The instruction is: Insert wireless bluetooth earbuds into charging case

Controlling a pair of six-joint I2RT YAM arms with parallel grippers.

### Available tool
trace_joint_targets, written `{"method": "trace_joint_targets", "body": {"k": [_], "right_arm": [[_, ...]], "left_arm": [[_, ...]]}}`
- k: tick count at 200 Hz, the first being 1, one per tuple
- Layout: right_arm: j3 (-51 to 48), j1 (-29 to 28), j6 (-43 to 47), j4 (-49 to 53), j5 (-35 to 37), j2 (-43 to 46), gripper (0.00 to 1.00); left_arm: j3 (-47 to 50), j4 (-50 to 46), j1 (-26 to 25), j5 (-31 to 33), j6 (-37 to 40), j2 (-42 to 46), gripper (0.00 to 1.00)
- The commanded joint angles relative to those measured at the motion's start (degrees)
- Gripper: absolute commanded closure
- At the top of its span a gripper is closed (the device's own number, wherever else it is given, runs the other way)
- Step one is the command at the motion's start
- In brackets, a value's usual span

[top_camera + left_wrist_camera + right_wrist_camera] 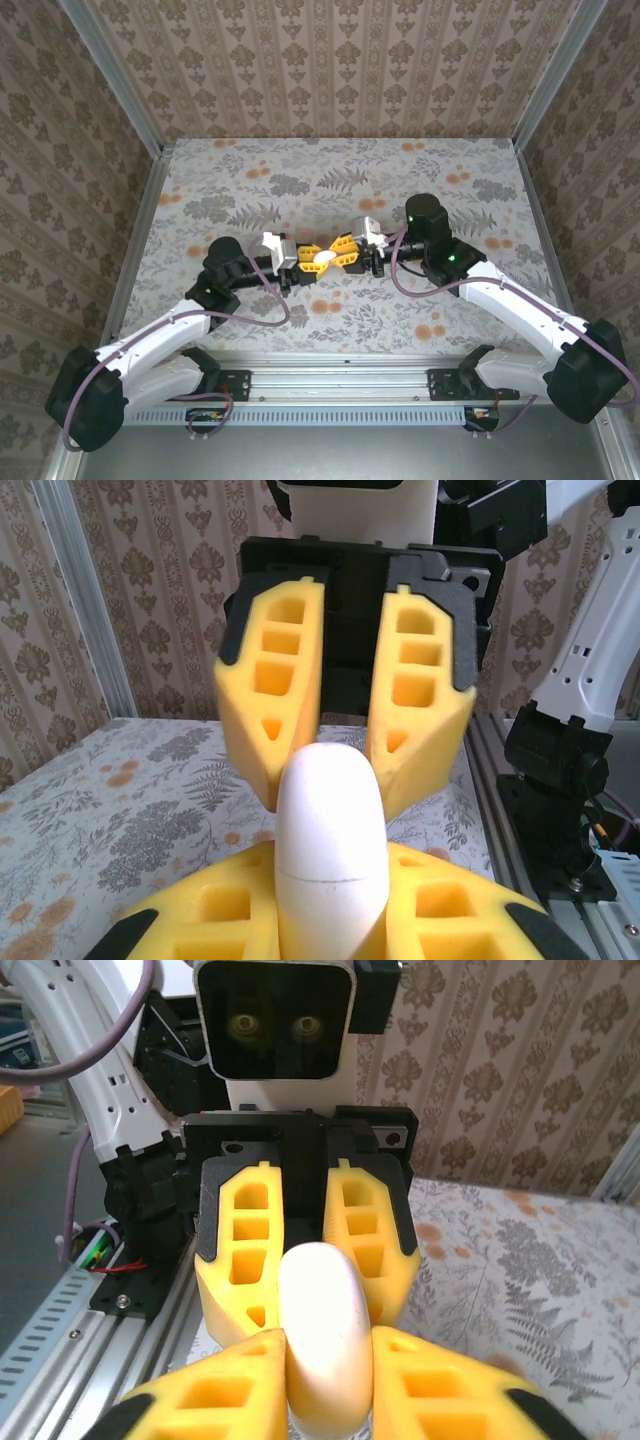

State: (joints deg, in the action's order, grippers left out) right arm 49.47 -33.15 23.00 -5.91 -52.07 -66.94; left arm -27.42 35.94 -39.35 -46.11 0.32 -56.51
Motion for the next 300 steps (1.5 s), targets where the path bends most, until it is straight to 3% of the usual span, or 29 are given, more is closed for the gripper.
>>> {"method": "trace_joint_targets", "body": {"k": [1,46,70,107,149,205,244,291,300], "right_arm": [[1.4,-0.3,1.3,1.3,-2.3,-0.6,0.84],[1.1,-0.3,2.0,1.8,-1.4,-0.5,0.88],[0.9,-0.1,2.7,3.0,-0.7,-0.3,0.88],[0.2,1.8,4.1,6.2,0.0,-0.4,0.88],[1.6,3.6,4.8,12.0,3.8,-3.7,0.87],[7.1,4.1,2.6,18.7,10.6,-15.1,0.87],[15.8,5.0,-4.1,23.0,16.3,-26.2,0.88],[31.1,6.5,-11.8,33.4,15.7,-41.0,0.87],[33.7,6.5,-13.5,34.7,16.2,-43.2,0.88]], "left_arm": [[-2.0,1.0,-0.3,-0.2,1.3,1.1,0.90],[-2.1,0.7,-0.3,0.4,1.5,1.0,0.86],[-1.9,0.4,-0.3,1.5,1.7,1.0,0.74],[0.2,0.2,-0.2,5.2,1.9,1.6,0.47],[4.1,0.6,0.2,14.4,1.7,2.7,0.37],[8.7,2.9,5.3,24.3,-5.8,3.7,0.19],[11.2,3.5,9.7,29.1,-11.3,4.5,0.10],[8.0,-8.1,13.0,35.4,-15.2,4.9,0.08],[7.3,-10.2,15.5,36.5,-16.0,5.1,0.09]]}}
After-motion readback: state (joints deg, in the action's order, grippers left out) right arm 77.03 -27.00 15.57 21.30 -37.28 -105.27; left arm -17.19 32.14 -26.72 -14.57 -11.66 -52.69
